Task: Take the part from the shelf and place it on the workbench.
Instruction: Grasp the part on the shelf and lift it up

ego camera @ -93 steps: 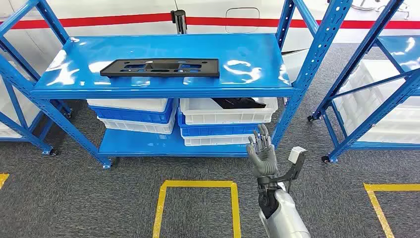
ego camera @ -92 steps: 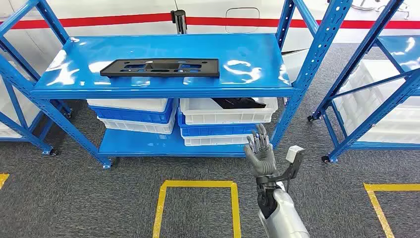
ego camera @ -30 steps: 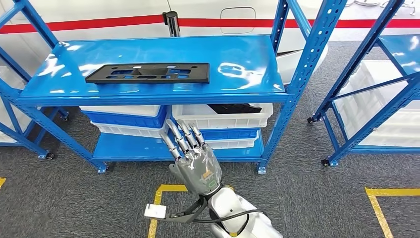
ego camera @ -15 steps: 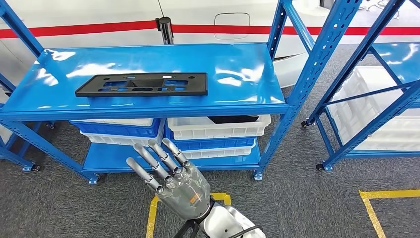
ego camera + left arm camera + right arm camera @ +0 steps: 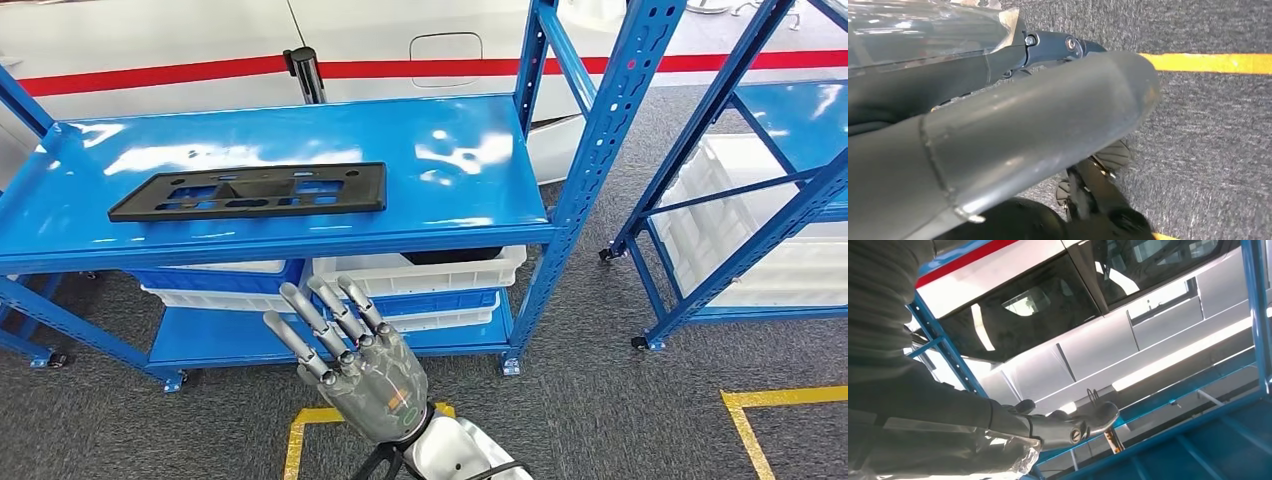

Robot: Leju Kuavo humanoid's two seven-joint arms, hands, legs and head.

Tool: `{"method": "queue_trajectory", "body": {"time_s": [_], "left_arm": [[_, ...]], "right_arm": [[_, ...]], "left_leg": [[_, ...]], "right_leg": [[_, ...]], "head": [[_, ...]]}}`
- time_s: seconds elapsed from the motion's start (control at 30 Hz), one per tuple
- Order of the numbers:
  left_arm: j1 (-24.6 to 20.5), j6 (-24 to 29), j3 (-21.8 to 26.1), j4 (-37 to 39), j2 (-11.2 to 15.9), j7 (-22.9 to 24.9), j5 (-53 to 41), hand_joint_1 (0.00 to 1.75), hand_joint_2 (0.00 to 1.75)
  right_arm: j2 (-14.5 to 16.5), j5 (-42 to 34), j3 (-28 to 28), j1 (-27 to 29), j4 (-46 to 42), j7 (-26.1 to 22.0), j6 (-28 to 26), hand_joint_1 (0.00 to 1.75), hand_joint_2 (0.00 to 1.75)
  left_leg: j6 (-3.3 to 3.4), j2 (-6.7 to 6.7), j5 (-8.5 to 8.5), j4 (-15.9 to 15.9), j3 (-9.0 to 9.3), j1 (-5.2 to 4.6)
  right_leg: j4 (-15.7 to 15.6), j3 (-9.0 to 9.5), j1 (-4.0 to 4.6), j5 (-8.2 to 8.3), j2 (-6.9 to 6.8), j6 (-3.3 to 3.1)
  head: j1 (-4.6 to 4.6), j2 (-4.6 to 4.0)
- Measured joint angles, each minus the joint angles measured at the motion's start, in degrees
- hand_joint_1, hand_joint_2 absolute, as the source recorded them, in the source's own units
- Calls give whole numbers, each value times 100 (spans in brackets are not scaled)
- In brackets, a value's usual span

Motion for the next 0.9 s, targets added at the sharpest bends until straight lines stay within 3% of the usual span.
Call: {"method": "queue_trajectory", "body": {"time_s": [0.03, 0.07, 0.1, 0.17, 0.2, 0.23, 0.3, 0.37, 0.43, 0.53, 0.57, 0.6, 0.67, 0.7, 0.77, 0.83, 0.9], "left_arm": [[8, -13, 0, 1, -2, -7, -8, 0, 0], [17, -25, 0, 1, -2, -11, -14, 0, 0], [22, -33, 0, 1, -2, -14, -16, 0, 0], [25, -41, 0, 1, -1, -4, -25, 0, 0], [22, -43, 0, 1, -1, 9, -30, 0, 0], [20, -44, -1, 1, 0, 25, -35, 0, 0], [24, -44, -1, 1, 1, 54, -48, 0, 0], [28, -48, 0, 1, -6, 65, -70, 0, 0], [18, -58, 0, 1, -16, 67, -86, 0, 0], [11, -69, 0, 1, -19, 66, -91, 0, 0], [15, -79, 0, 1, -19, 61, -91, 0, 0], [18, -94, 0, 1, -19, 54, -94, 0, 0], [23, -126, 0, 1, -19, 38, -100, 0, 0], [23, -137, -1, 1, -19, 33, -102, 0, 0], [22, -148, -1, 1, -19, 26, -102, 0, 0], [20, -153, -2, 1, -19, 17, -108, 0, 0], [19, -182, -6, 1, -18, 4, -136, 0, 0]], "right_arm": [[2, -5, -6, 6, 1, -23, 0, 0, 175], [3, -13, -11, 10, 1, -46, 0, 0, 175], [4, -21, -15, 13, 2, -68, 0, 0, 175], [13, -35, -32, 14, 5, -111, 0, 0, 175], [20, -44, -47, 16, 11, -128, 0, 0, 175], [30, -55, -64, 20, 20, -145, 0, 0, 175], [46, -78, -92, 27, 38, -177, 0, 0, 175], [54, -106, -116, 29, 46, -198, 0, 0, 175], [56, -141, -146, 33, 56, -210, -1, 0, 175], [50, -165, -193, 71, 99, -227, -1, 0, 175], [49, -164, -210, 82, 117, -235, -1, 0, 175], [50, -162, -225, 87, 134, -241, -1, 0, 175], [52, -149, -250, 89, 164, -245, 0, 0, 175], [54, -143, -259, 90, 177, -246, 0, 0, 175], [68, -136, -273, 96, 195, -246, 0, 0, 175], [87, -125, -289, 101, 199, -243, 0, 0, 175], [102, -84, -310, 100, 200, -202, 0, 0, 175]], "left_leg": [[-9, 0, -67, 253, -213, 1], [-8, 0, -31, 311, -338, 0], [3, 0, 122, 171, -360, 0], [57, -5, 667, -538, -170, -6], [90, -7, 786, -834, -70, -22], [128, -18, 858, -1036, 13, -40], [185, -36, 821, -1105, 74, -76], [232, -38, 927, -1185, 156, -61], [293, -27, 930, -1259, 234, -48], [347, -25, 880, -1265, 266, -70], [347, -28, 861, -1263, 278, -72], [338, -35, 842, -1260, 298, -71], [293, -49, 794, -1252, 355, -68], [258, -55, 762, -1241, 381, -82], [190, -56, 709, -1225, 409, -101], [135, -47, 681, -1224, 423, -80], [75, -35, 596, -1102, 389, -46]], "right_leg": [[0, 24, 15, -24, 15, -22], [0, 57, 27, -53, 37, -34], [0, 99, 34, -83, 58, -38], [-2, 194, 41, -152, 88, -22], [-2, 228, 52, -183, 101, -6], [-2, 242, 67, -212, 111, 21], [-9, 226, 99, -258, 128, 89], [32, 228, 115, -322, 106, 147], [423, 62, 117, -505, 68, 153], [1411, -571, 92, -808, 54, 158], [1513, -688, 82, -779, 53, 198], [1412, -700, 69, -665, 50, 255], [746, -469, 37, -287, 25, 367], [416, -345, 29, -123, 5, 380], [76, -196, 24, 41, -18, 301], [59, -160, 29, 55, -6, 184], [42, -124, 12, 51, 1, 109]], "head": [[0, 0], [-1, 0], [-1, 0], [-3, 0], [-7, 0], [-13, 0], [-19, 0], [-16, 0], [2, 0], [19, 0], [20, 0], [22, 0], [26, 0], [27, 0], [26, 0], [23, 0], [13, 0]]}}
